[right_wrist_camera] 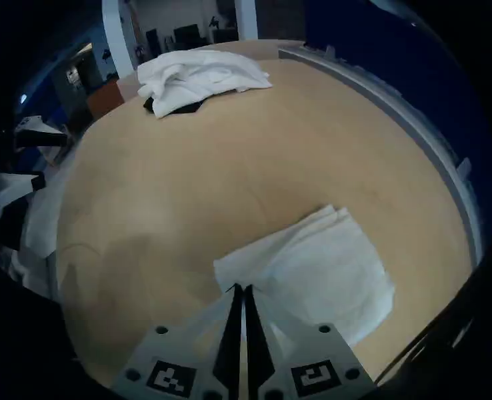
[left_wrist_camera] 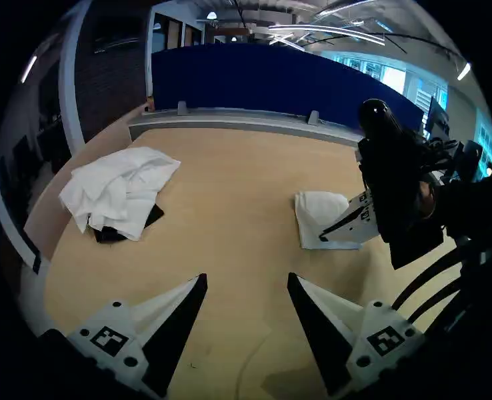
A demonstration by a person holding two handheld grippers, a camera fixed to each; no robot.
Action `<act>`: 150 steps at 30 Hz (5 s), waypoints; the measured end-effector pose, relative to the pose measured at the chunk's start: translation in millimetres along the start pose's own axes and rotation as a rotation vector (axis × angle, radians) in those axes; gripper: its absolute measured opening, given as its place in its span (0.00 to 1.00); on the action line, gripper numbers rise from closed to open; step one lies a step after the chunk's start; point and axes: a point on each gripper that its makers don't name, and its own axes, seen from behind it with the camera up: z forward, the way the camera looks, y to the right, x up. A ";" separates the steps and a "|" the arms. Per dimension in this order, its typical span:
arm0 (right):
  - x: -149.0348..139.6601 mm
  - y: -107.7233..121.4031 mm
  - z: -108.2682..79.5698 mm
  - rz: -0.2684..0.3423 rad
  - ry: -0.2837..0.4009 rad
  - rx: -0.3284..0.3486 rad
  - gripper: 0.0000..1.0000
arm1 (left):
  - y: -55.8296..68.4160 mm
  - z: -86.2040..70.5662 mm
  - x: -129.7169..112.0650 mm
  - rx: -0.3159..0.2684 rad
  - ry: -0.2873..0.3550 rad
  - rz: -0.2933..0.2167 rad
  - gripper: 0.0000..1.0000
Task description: Fold towel
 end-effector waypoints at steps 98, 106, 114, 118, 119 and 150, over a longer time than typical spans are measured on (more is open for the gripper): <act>-92.1 29.7 -52.6 0.249 0.027 -0.167 0.04 | 1.0 -3.6 1.5 -0.003 0.007 0.001 0.89; -54.0 37.6 -83.5 0.240 0.124 -0.191 0.04 | 0.8 -5.3 5.4 -0.002 0.014 0.001 0.89; 5.7 45.4 -126.6 0.201 0.234 -0.201 0.04 | 2.8 -6.3 15.2 -0.006 0.032 0.007 0.89; 31.8 47.4 -149.1 0.167 0.275 -0.201 0.04 | 4.3 -7.0 20.6 -0.011 0.042 0.002 0.89; 37.8 48.1 -154.7 0.160 0.285 -0.202 0.04 | 4.7 -7.3 21.9 -0.012 0.045 0.001 0.89; 79.8 77.4 -223.5 0.133 0.377 -0.259 0.04 | 8.9 -16.1 31.0 -0.024 0.069 0.000 0.89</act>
